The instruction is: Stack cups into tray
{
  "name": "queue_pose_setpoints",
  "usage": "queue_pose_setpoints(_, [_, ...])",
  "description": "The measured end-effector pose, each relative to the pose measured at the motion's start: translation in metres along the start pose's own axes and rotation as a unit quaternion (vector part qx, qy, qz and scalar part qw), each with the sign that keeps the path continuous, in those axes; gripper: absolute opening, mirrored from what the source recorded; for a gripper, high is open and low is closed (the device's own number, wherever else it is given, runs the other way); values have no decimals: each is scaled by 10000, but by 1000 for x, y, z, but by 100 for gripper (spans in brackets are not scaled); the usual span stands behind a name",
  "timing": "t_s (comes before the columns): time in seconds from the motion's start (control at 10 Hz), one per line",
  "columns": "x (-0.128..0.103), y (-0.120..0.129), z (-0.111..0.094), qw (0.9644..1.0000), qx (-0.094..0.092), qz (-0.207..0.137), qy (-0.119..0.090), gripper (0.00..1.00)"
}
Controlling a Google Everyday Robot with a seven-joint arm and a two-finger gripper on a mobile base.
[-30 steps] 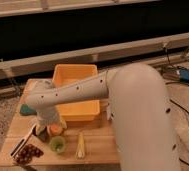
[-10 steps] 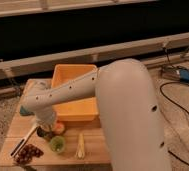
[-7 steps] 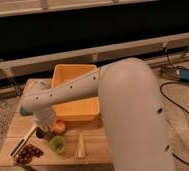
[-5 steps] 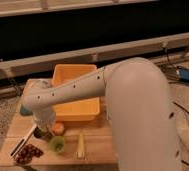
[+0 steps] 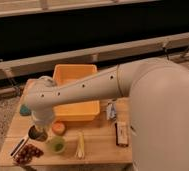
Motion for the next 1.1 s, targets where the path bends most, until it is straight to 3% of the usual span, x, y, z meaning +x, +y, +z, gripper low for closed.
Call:
queue_pose_setpoints(0.5, [37, -20, -35, 9994, -265, 148, -137, 0])
queue_pose_setpoints(1.1, [64, -27, -40, 9993, -271, 215, -137, 0])
